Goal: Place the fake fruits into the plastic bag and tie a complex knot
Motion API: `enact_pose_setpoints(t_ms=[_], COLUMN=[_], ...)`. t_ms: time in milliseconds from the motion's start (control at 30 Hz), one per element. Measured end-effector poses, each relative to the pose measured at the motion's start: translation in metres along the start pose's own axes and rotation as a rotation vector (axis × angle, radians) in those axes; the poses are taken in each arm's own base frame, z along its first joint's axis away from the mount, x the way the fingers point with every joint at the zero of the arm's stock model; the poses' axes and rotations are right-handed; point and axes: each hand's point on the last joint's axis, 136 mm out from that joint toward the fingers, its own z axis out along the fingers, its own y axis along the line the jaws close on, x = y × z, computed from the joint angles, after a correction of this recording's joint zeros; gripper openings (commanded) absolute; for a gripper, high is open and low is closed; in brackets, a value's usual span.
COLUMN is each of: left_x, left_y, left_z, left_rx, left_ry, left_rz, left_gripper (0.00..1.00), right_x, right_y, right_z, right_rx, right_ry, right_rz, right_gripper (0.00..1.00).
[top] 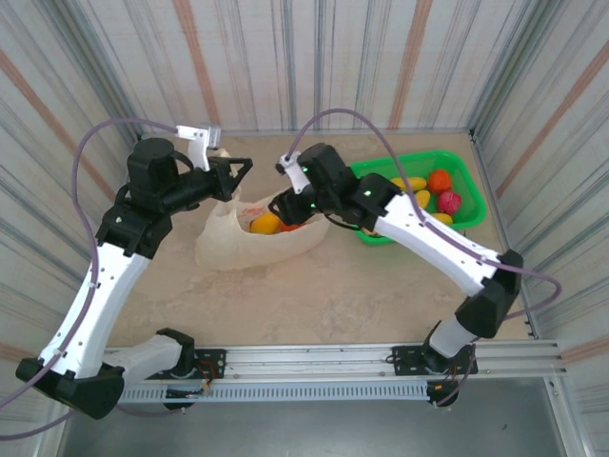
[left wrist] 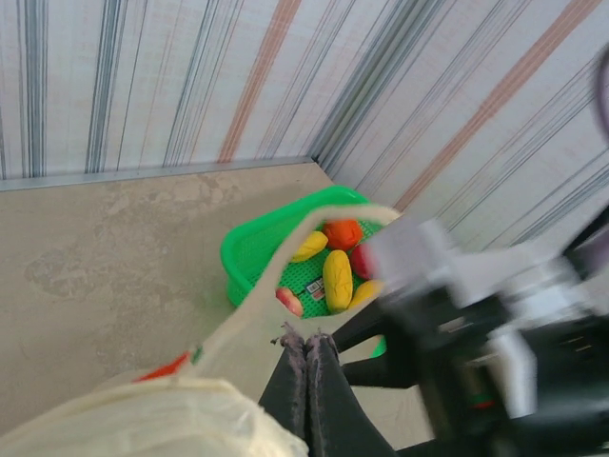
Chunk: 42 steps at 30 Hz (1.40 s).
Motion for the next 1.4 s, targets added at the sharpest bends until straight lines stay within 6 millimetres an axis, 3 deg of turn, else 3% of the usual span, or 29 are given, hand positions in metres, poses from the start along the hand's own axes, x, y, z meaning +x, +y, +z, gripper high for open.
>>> enact_pose_setpoints(t_ms=[200,367,467,600,700,800,867,1033,1200,1400], left_x=[0.003,0.003,0.003,0.003,0.003,0.003,0.003,0.003,0.003,0.003], left_y=[0.002,0.002,0.002,0.002,0.002,0.003,0.003,0.003,0.003,0.003], left_z=[0.007,0.007,0.007,0.007,0.007,0.007,0.007,0.007,0.007,0.007], left_rx=[0.000,-0.001,-0.001,-0.001,-0.001,-0.001,-0.001,-0.001,-0.002,-0.006], left_ry=[0.018,0.019,0.019,0.019,0.019,0.019,0.019,0.019,0.018,0.016], left_rz=[-0.005,-0.005,-0.005,-0.005,-0.005,-0.005,-0.004,-0.004,-0.003,-0.003], left_gripper=[0.01,0.01,0.02,0.01,0.02,0.02,0.02,0.02,0.02,0.03], right_x=[-0.049,-0.054,-0.058,-0.046,-0.022,0.007,0.028,0.108,0.168,0.188], right_y=[0.010,0.009,-0.015,-0.075,-0.122,-0.165,-0.194,-0.254,-0.279,-0.297], right_z=[-0.076,-0.119,-0.137,-0.149,-0.140,-0.119,-0.100,-0.038,-0.002,0.026], right_rx=[-0.143,-0.216,-0.178,-0.053,0.048,0.153,0.238,0.437,0.525,0.551], right_ry=[-0.225,-0.321,-0.374,-0.416,-0.388,-0.301,-0.223,0.070,0.282,0.370], right_rz=[0.020,0.035,0.083,0.220,0.355,0.485,0.556,0.694,0.750,0.771], right_gripper=[0.66,0.66,0.65,0.66,0.65,0.68,0.71,0.76,0.79,0.80])
